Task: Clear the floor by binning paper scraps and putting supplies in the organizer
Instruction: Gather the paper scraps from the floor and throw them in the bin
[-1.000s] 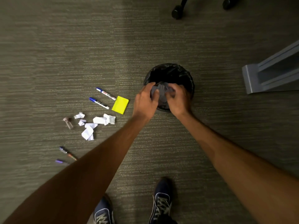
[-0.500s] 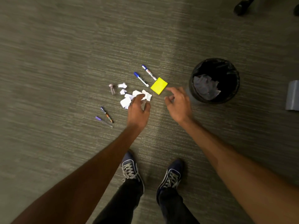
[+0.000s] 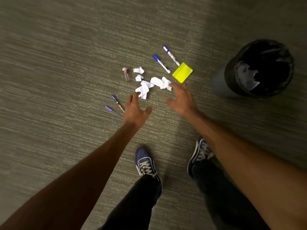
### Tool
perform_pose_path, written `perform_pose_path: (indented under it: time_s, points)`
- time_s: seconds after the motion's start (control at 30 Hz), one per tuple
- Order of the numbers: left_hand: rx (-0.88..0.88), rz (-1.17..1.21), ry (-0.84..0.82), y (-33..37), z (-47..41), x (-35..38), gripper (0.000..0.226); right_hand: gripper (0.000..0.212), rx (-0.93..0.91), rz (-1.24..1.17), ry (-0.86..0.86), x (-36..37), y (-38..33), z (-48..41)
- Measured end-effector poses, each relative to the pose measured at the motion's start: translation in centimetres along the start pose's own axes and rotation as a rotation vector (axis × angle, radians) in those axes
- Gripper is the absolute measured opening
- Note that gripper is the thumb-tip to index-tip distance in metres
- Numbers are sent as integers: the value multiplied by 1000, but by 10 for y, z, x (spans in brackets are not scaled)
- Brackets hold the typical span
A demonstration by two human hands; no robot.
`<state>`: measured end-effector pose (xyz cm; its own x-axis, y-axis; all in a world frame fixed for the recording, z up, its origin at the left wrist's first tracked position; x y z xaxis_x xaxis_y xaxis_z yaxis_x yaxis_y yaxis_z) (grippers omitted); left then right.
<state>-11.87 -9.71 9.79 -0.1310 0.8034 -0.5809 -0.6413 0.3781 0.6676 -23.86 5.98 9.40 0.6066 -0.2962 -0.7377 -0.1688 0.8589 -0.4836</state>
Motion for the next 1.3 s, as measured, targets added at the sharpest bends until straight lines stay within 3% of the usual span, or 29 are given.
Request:
perform_pose_path:
  time_s: [0.27,0.53,0.73,1.03,1.3]
  points:
    - [-80,-113,-38,-68,-78,50,107,90,-34,141,-77,76,47,-76]
    - [9,-313,1,-100,-162,95,130,105,-89,486,-35,119,78,-159]
    - [15,-503,-76,-103,-211,104,140,114,-182,558,-27,136,70,-195]
    - [-5,-596,-107,-91,-261,88,152,87,-309,572,-103,133,44,-211]
    - [-48,-519,-164,-88,-260,94,110,43,-435,597,-102,134,39,-203]
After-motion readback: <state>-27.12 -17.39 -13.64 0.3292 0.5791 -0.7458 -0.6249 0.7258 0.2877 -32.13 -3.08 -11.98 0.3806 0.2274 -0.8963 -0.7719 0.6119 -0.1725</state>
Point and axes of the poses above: each hand's wrist, its own z-axis away from the middle knuckle, its own x-axis out of the palm, y = z × x, the point moved 7 cm from there along -z, towards the middle knuckle, and after that the axes turned 4 degrees about z, right-handed, at the moved point
